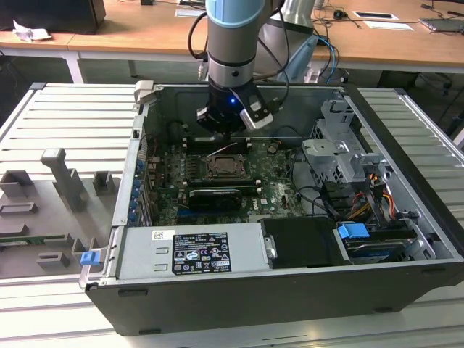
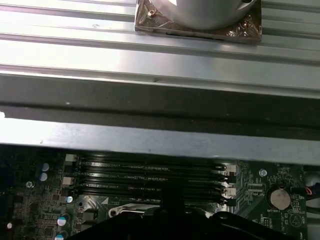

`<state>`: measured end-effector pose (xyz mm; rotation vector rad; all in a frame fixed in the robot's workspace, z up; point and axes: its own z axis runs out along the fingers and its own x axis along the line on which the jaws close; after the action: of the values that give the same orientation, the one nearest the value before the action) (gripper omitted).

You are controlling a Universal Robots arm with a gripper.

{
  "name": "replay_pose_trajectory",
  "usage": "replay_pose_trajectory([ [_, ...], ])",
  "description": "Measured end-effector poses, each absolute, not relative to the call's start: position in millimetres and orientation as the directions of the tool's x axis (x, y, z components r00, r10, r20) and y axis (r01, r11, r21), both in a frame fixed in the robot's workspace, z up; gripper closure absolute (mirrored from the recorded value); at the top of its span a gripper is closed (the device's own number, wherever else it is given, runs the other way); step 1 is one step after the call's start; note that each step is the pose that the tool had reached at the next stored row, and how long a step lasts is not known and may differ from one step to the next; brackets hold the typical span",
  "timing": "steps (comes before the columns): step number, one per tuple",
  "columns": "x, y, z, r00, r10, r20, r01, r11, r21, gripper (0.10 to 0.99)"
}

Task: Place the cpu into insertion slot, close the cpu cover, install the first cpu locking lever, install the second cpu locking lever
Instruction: 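Install the first cpu locking lever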

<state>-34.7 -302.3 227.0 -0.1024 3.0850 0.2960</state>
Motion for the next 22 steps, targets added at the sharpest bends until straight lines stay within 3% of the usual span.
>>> replay_pose_trajectory([
  [22, -24, -302, 211, -0.994, -0.096, -0.047, -0.103, 0.977, 0.187, 0.98],
])
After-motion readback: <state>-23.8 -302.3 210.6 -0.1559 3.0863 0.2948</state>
